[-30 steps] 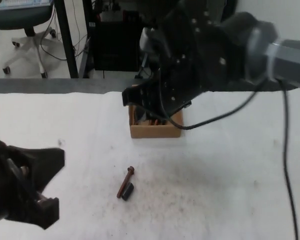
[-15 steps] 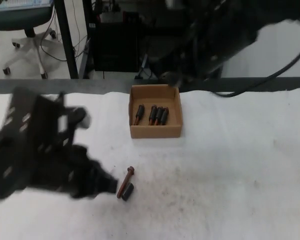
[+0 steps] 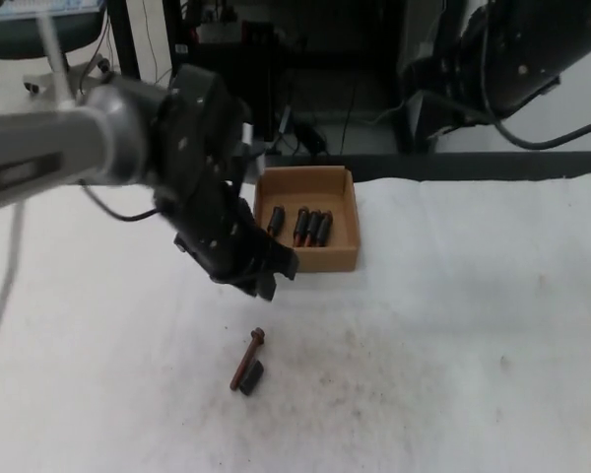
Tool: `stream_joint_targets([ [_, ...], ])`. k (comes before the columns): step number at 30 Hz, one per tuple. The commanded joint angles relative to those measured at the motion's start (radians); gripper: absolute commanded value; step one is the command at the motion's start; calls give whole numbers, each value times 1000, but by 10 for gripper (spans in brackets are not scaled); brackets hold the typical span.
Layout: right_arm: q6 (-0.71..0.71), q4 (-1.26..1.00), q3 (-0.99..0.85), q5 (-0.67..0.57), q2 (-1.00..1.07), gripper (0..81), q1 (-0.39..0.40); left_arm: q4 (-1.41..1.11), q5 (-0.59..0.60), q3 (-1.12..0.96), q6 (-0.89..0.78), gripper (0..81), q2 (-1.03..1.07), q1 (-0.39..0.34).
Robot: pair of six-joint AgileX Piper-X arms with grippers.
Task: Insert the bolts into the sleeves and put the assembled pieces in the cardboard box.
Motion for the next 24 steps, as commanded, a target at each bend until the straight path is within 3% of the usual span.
stream_joint_targets([
  [1, -11, 19, -9, -5, -19, 111, -3, 125, -31, -97, -1, 237, 37, -5],
  [10, -9, 36, 44, -5, -40, 111, -3, 251, -31, -187, -16, 237, 117, -12],
  [24, -9, 29, 116, -5, -75, 111, -3, 225, -105, -187, -37, 237, 124, -30],
])
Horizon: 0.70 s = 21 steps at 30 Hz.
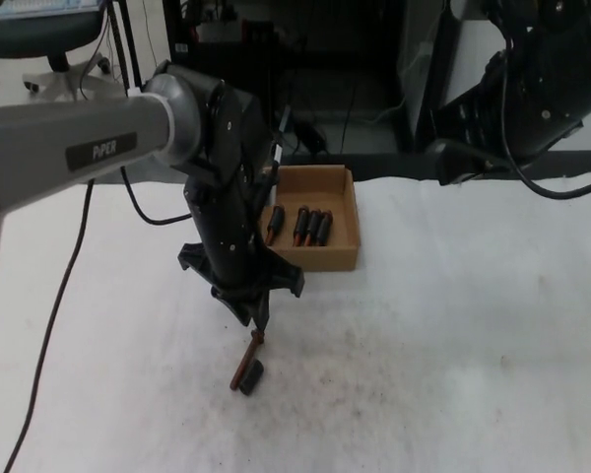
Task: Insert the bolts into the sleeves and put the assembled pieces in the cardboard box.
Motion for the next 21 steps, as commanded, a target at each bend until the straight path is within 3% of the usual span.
stream_joint_targets([
  [1, -9, -6, 4, -5, -15, 111, -3, -20, -15, -14, 4, 237, 4, -7],
  [21, -9, -6, 4, -5, -15, 111, -3, 10, -15, -14, 2, 237, 75, -6],
])
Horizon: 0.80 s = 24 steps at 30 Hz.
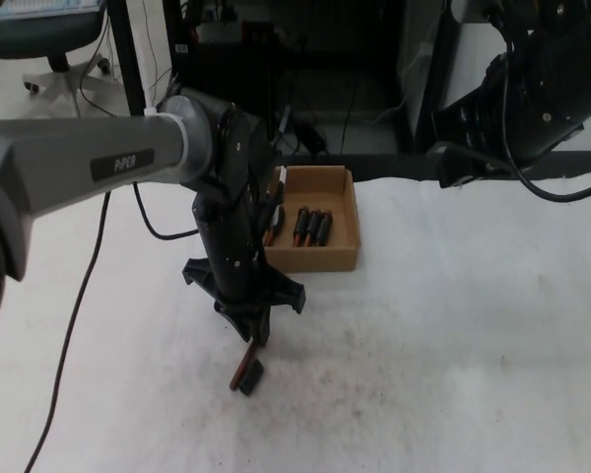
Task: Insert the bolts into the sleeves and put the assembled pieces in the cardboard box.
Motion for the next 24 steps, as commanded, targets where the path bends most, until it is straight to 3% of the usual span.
stream_joint_targets([
  [1, -9, -6, 0, -5, -12, 111, -3, 13, -9, -7, 2, 237, 15, -3],
  [13, -9, -6, 0, -5, -12, 111, -3, 55, -9, -7, -17, 237, 15, -3],
  [24, -9, -6, 0, -5, -12, 111, -3, 118, -9, -7, 87, 247, 15, -3],
])
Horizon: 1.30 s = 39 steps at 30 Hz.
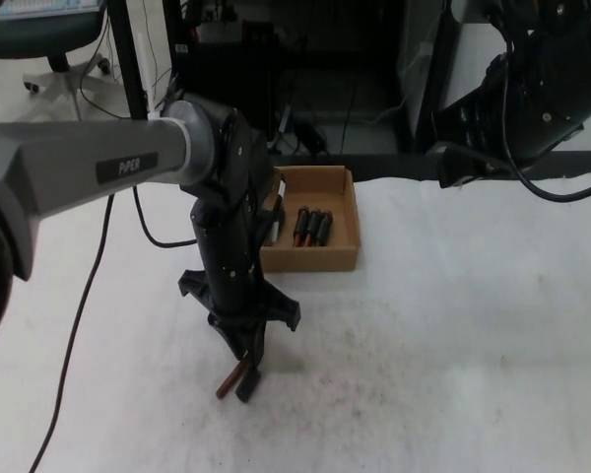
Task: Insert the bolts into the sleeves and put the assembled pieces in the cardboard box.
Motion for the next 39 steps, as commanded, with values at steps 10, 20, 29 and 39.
stream_joint_targets([
  [10, -9, -6, 0, -5, -12, 111, -3, 69, -9, -4, 60, 462, -1, -3],
  [20, -9, -6, 0, -5, -12, 111, -3, 35, -30, -4, 117, 459, -1, -3],
  [29, -9, -6, 0, -5, -12, 111, -3, 1, -49, -4, 139, 364, -1, -3],
  [39, -9, -6, 0, -5, -12, 111, -3, 1, -46, -4, 157, 364, 22, -36],
])
